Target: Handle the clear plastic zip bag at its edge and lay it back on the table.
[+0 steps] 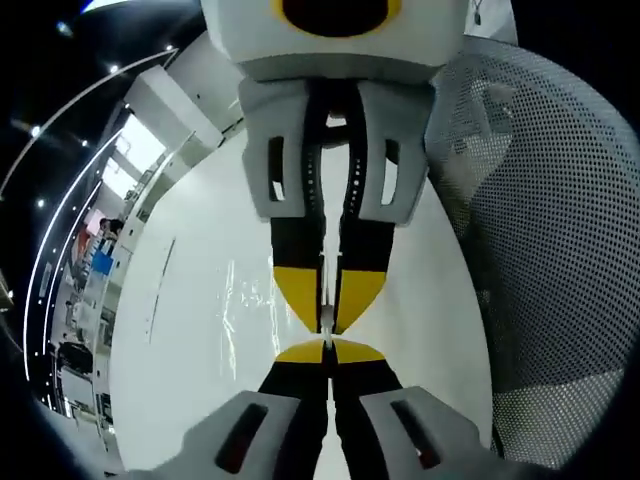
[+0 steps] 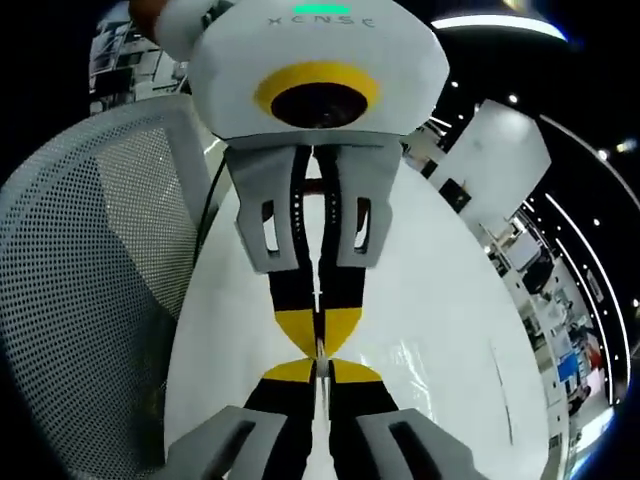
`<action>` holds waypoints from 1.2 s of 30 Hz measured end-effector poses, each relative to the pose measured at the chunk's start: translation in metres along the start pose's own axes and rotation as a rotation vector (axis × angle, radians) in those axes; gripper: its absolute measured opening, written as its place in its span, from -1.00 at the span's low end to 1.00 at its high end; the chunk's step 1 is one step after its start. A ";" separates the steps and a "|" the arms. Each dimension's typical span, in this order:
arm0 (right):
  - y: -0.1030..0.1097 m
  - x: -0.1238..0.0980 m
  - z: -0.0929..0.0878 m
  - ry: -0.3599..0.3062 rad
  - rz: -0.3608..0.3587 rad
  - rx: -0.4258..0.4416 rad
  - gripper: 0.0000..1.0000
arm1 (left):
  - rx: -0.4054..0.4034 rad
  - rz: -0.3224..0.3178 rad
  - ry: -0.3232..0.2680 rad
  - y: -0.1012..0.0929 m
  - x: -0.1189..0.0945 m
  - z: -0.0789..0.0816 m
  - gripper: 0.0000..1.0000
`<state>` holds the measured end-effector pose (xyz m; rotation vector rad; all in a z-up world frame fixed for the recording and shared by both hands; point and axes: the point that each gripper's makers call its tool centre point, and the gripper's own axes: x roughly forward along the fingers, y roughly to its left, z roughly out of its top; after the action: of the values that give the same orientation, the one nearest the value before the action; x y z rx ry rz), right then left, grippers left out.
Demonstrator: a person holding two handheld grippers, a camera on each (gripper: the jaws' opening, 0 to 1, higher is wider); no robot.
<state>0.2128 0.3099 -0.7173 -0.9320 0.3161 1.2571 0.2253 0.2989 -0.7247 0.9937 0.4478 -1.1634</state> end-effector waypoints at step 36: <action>-0.004 -0.004 -0.009 0.017 -0.017 0.002 -1.00 | -0.028 0.012 -0.011 0.002 -0.007 -0.003 -1.00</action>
<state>0.2177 0.3008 -0.7179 -0.9421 0.3219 1.2335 0.2254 0.3047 -0.7202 0.9644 0.4477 -1.1485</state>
